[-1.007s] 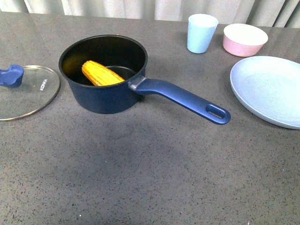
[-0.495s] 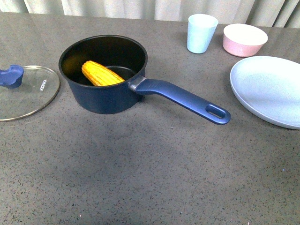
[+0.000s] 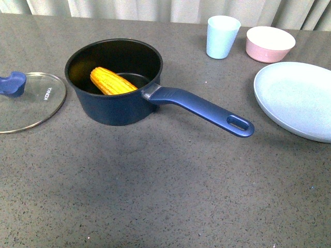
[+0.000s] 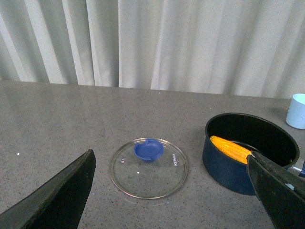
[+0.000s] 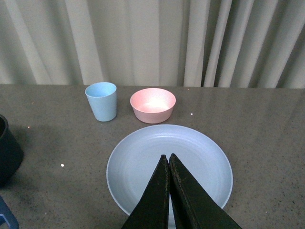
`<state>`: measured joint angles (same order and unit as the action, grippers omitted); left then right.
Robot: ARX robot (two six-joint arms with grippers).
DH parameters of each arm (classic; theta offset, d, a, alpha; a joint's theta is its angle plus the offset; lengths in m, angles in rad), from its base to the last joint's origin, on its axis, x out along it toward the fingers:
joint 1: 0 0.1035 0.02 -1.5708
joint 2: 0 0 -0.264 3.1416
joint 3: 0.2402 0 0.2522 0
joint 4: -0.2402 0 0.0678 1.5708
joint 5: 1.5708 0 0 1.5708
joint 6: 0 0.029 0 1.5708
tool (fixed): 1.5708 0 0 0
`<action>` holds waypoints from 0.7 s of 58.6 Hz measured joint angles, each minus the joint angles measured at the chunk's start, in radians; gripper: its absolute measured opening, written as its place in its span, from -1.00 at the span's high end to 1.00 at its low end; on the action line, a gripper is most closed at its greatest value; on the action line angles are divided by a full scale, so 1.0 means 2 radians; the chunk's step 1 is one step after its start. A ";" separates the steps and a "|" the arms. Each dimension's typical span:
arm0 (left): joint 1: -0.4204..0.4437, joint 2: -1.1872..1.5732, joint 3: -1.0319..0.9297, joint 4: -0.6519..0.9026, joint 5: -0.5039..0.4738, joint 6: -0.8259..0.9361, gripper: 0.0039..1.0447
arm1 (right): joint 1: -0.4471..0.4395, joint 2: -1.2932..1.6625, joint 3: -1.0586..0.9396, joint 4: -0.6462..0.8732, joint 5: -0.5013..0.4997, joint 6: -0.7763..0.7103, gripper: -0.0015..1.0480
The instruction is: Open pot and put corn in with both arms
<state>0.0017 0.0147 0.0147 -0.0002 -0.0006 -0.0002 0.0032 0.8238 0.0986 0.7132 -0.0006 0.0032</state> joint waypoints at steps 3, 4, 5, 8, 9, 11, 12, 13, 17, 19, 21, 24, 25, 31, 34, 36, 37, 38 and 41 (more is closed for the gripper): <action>0.000 0.000 0.000 0.000 0.000 0.000 -0.84 | 0.000 -0.015 -0.006 -0.009 0.000 0.000 0.96; 0.000 0.000 0.000 0.000 0.000 0.000 -0.84 | 0.000 -0.018 -0.007 -0.011 0.000 0.000 0.96; 0.000 0.000 0.000 0.000 0.000 0.000 -0.84 | 0.000 -0.024 -0.010 -0.015 0.000 0.000 0.96; 0.000 0.000 0.000 0.000 0.000 0.000 -0.84 | -0.001 -0.039 -0.014 -0.025 0.000 0.000 0.96; 0.000 0.000 0.000 0.000 0.000 0.000 -0.84 | -0.001 -0.042 -0.015 -0.027 0.000 0.000 0.96; 0.000 0.000 0.000 0.000 0.000 0.000 -0.84 | -0.001 -0.054 -0.018 -0.036 0.000 0.000 0.96; 0.000 0.000 0.000 0.000 0.000 0.000 -0.84 | -0.001 -0.060 -0.020 -0.040 0.000 0.000 0.96; 0.000 0.000 0.000 0.000 0.000 0.000 -0.84 | -0.001 -0.064 -0.021 -0.042 0.000 0.000 0.96; 0.000 0.000 0.000 0.000 0.000 0.000 -0.84 | -0.001 -0.069 -0.036 -0.026 0.000 0.000 0.96; 0.000 0.000 0.000 0.000 0.000 0.000 -0.84 | -0.001 -0.073 -0.038 -0.030 -0.001 0.000 0.96; 0.000 0.000 0.000 0.000 0.000 0.000 -0.84 | -0.001 -0.078 -0.038 -0.034 0.001 0.000 0.96; 0.000 0.000 0.000 0.000 0.000 0.000 -0.84 | -0.001 -0.094 -0.038 -0.049 0.000 0.000 0.96; 0.000 0.000 0.000 0.000 0.000 0.000 -0.84 | -0.001 -0.101 -0.038 -0.054 0.000 0.000 0.96; 0.000 0.000 0.000 0.000 0.000 0.000 -0.84 | -0.001 -0.132 -0.038 -0.081 0.000 0.000 0.96; 0.000 0.000 0.000 0.000 0.000 0.000 -0.84 | -0.001 -0.147 -0.038 -0.096 0.000 0.000 0.96; 0.000 0.000 0.000 0.000 0.000 0.000 -0.84 | -0.001 -0.157 -0.038 -0.105 0.000 0.000 0.96; 0.000 0.000 0.000 0.000 0.000 0.000 -0.84 | -0.001 -0.162 -0.038 -0.110 0.000 0.000 0.96; 0.000 0.000 0.000 0.000 0.000 0.000 -0.84 | -0.001 -0.168 -0.038 -0.115 0.000 0.000 0.96; 0.000 0.000 0.000 0.000 0.000 0.000 -0.84 | -0.001 -0.179 -0.038 -0.126 0.000 0.000 0.96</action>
<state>0.0017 0.0147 0.0147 -0.0002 -0.0006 -0.0002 0.0017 0.4660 0.0227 0.4606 -0.0006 0.0032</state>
